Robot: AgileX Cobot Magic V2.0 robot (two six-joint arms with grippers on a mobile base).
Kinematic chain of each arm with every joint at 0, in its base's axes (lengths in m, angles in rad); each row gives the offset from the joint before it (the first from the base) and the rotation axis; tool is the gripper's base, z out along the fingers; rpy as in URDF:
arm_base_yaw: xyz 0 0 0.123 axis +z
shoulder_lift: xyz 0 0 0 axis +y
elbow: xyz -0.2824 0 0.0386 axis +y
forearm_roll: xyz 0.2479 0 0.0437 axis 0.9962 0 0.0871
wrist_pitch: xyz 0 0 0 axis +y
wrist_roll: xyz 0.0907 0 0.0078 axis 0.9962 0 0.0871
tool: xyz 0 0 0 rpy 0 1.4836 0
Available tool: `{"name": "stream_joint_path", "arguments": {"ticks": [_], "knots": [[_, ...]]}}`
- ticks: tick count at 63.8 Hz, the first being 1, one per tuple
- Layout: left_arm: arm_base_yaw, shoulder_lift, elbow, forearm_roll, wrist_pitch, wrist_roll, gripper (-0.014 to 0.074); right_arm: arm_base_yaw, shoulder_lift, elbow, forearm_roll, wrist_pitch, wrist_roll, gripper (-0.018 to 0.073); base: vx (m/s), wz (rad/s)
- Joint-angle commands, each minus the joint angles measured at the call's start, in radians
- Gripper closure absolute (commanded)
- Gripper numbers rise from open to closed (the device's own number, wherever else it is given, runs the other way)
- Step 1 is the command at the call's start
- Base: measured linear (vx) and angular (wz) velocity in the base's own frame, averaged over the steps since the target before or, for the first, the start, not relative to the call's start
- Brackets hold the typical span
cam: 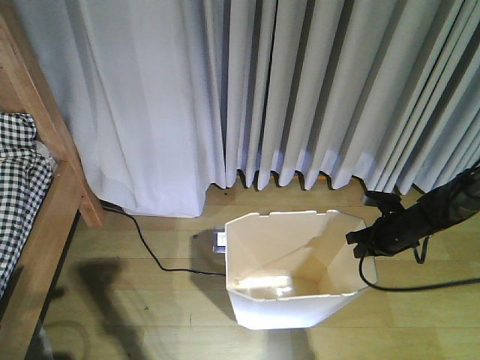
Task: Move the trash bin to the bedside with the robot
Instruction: 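Set the bin down beside the bed and open the right gripper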
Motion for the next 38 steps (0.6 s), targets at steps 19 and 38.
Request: {"name": "stream_joint_path", "arguments": {"ticks": [19, 38], "knots": [[-0.003, -0.014, 0.003, -0.002, -0.066, -0.004, 0.0603, -0.004, 0.107, -0.221, 0.031, 0.148, 0.043, 0.0563, 0.00, 0.00], [-0.003, -0.014, 0.003, -0.002, -0.066, -0.004, 0.0603, 0.000, 0.235, -0.381, 0.011, 0.219, 0.098, 0.0563, 0.00, 0.00]]}}
